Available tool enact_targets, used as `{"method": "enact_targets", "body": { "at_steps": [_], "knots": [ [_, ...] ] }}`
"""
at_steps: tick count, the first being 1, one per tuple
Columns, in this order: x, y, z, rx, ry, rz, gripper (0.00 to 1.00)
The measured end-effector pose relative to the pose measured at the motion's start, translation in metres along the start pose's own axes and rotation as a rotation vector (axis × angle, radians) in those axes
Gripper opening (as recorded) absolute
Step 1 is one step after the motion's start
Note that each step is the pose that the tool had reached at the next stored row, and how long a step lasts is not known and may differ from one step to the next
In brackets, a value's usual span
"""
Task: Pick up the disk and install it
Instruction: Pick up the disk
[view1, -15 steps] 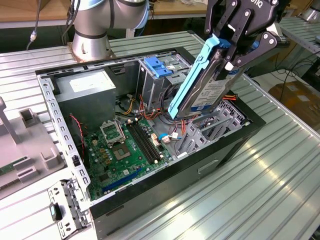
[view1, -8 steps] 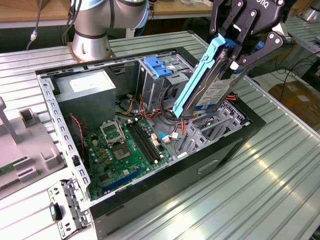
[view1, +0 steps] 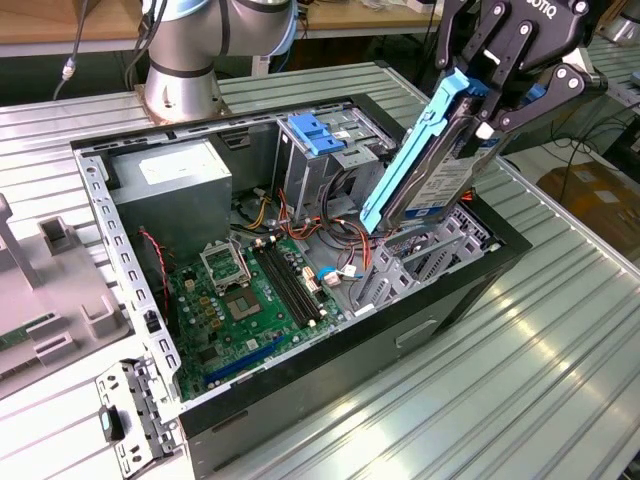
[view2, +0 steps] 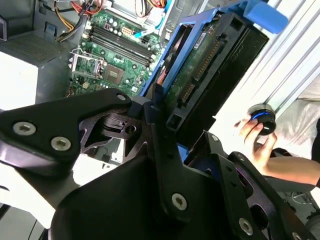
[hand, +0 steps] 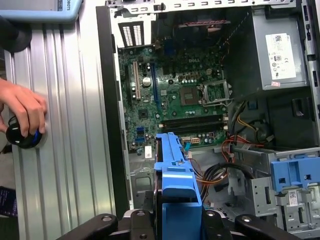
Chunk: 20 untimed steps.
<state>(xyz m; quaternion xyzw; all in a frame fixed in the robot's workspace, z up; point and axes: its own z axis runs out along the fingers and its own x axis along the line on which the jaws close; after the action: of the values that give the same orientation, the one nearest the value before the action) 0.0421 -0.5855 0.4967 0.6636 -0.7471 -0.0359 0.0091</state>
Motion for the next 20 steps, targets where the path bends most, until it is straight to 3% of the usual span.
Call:
{"method": "enact_targets", "body": {
  "at_steps": [7,20],
  "knots": [
    [0.0020,-0.0202,-0.0012,-0.0040,-0.0015,0.000,0.36],
    [0.0051,-0.0452,-0.0029,-0.0082,-0.0049,0.000,0.36]
  ]
}}
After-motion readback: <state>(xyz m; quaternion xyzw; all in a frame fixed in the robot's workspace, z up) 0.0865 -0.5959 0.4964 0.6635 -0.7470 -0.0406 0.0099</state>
